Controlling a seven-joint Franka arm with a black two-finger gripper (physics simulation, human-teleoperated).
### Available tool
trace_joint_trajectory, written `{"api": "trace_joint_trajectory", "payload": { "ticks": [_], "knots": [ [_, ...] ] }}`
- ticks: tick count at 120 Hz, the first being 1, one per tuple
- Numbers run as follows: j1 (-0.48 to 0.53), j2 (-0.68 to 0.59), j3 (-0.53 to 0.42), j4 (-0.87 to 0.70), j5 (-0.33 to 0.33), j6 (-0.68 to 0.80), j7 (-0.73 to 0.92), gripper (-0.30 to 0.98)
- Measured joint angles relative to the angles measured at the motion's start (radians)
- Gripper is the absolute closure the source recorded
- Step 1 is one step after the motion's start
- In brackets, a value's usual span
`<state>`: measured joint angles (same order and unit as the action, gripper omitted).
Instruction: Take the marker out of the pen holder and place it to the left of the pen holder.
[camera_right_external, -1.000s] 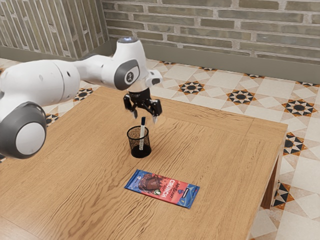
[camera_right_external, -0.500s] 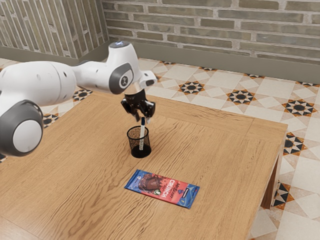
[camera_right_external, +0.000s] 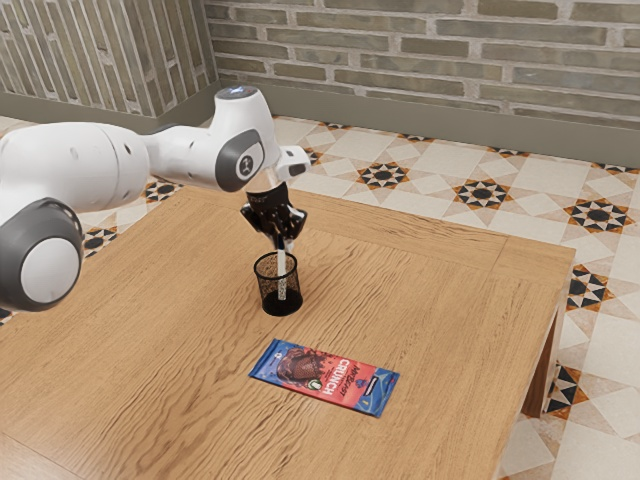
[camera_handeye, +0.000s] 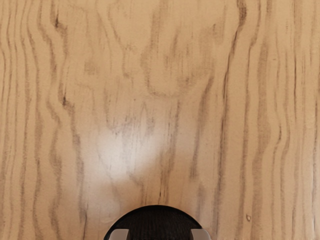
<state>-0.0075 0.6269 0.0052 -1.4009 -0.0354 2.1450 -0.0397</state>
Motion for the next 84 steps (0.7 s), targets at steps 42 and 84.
{"api": "trace_joint_trajectory", "payload": {
  "ticks": [42,84],
  "knots": [
    [-0.01,-0.065,0.001,-0.048,0.003,0.0,0.01,0.69],
    [0.113,-0.358,-0.008,-0.16,-0.151,-0.044,0.007,0.69]
  ]
}}
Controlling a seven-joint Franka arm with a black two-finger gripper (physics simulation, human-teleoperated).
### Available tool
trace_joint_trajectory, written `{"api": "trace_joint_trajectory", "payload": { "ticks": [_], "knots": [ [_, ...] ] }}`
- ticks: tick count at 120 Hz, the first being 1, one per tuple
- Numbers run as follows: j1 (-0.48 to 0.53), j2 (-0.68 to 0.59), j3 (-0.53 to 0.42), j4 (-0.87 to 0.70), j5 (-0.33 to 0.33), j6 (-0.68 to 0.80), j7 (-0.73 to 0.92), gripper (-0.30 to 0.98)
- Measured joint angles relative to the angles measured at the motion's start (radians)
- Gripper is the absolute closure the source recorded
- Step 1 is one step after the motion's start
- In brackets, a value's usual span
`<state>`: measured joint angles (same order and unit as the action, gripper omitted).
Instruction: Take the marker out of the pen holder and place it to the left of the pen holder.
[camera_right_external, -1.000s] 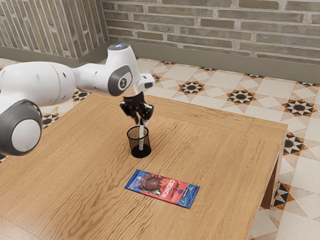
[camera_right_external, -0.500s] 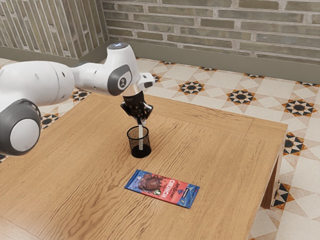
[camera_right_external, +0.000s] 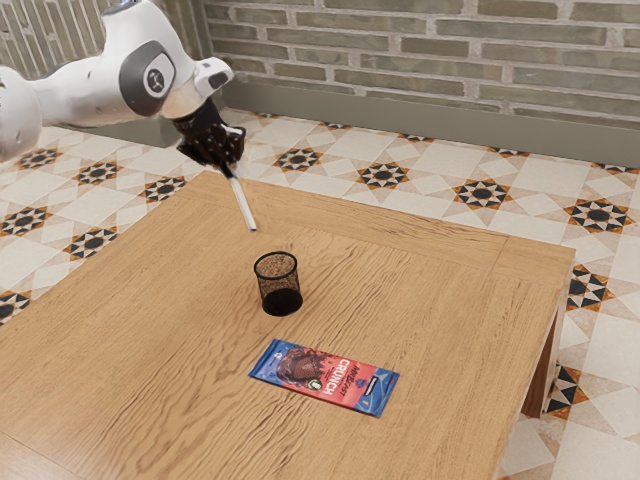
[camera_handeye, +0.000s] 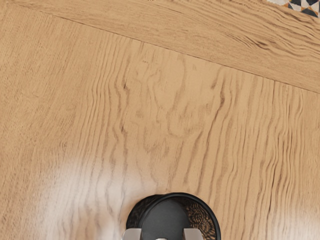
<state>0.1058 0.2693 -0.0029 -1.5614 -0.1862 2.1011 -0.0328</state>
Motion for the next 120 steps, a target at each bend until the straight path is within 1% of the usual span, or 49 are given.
{"api": "trace_joint_trajectory", "payload": {
  "ticks": [4,11,16,27,38,47,61,72,88,105,120],
  "knots": [
    [0.084,0.064,-0.017,0.059,-0.068,-0.027,0.001,0.69],
    [0.283,0.2,-0.14,0.152,-0.18,-0.069,0.002,0.68],
    [0.376,0.272,-0.201,0.184,-0.249,-0.092,0.003,0.68],
    [0.479,0.354,-0.252,0.205,-0.366,-0.128,0.004,0.67],
    [0.541,0.395,-0.289,0.199,-0.432,-0.152,0.005,0.67],
    [0.561,0.416,-0.306,0.186,-0.46,-0.166,0.007,0.66],
    [0.578,0.455,-0.316,0.172,-0.486,-0.179,0.009,0.64],
    [0.602,0.473,-0.334,0.157,-0.497,-0.184,0.011,0.62],
    [0.608,0.487,-0.337,0.153,-0.503,-0.188,0.015,0.58],
    [0.61,0.491,-0.336,0.148,-0.497,-0.192,0.02,0.32],
    [0.612,0.492,-0.333,0.128,-0.476,-0.194,0.023,0.18]
  ]
}}
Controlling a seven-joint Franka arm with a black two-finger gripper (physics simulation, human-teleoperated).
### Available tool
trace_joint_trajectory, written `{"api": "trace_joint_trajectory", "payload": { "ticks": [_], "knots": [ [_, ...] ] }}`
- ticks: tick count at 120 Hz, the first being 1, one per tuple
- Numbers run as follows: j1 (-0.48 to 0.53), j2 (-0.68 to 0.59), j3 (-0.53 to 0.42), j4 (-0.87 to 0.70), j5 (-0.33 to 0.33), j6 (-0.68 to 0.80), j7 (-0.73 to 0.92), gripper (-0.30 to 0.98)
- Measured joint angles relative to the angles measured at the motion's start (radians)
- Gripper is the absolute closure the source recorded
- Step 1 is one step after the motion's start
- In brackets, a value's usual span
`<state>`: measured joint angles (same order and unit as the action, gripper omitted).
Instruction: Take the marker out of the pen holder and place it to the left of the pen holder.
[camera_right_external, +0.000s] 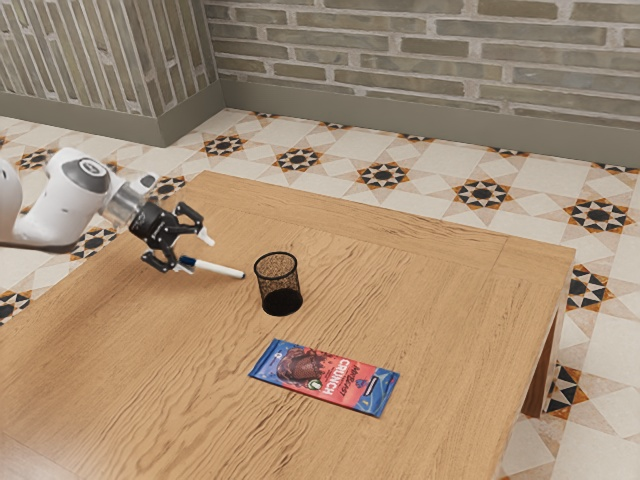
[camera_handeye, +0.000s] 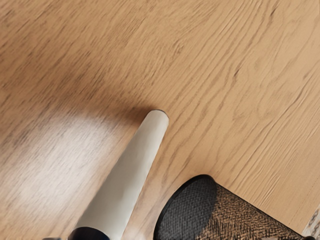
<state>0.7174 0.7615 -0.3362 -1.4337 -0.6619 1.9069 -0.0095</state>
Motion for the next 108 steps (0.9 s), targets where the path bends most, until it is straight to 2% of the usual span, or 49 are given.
{"api": "trace_joint_trajectory", "payload": {
  "ticks": [29,48,76,86,94,100,108],
  "knots": [
    [-0.015,0.01,0.006,-0.004,0.088,0.003,-0.038,0.06],
    [-0.021,0.012,0.008,-0.003,0.172,-0.022,-0.139,0.03],
    [-0.026,0.008,0.006,-0.002,0.24,-0.049,-0.26,0.01],
    [-0.093,-0.036,0.003,0.005,0.328,-0.054,-0.238,0.01],
    [-0.165,-0.118,0.015,0.002,0.379,-0.068,-0.192,0.0],
    [-0.26,-0.234,0.047,-0.009,0.421,-0.093,-0.16,0.0],
    [-0.441,-0.461,0.149,-0.088,0.457,-0.127,-0.123,0.0]
  ]
}}
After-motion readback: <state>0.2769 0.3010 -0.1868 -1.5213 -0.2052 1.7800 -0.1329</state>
